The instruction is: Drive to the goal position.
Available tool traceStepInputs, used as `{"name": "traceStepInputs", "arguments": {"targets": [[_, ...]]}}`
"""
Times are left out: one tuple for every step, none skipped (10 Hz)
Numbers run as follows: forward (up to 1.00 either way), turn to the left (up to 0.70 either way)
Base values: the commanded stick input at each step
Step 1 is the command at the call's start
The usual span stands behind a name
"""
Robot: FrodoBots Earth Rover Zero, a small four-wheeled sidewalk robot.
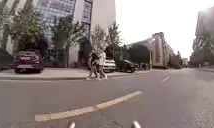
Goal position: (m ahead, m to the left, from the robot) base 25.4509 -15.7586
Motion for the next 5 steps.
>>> {"name": "traceStepInputs", "arguments": {"targets": [[0.7,0.0],[0.7,0.0],[0.7,0.0],[0.7,0.0],[0.7,0.0]]}}
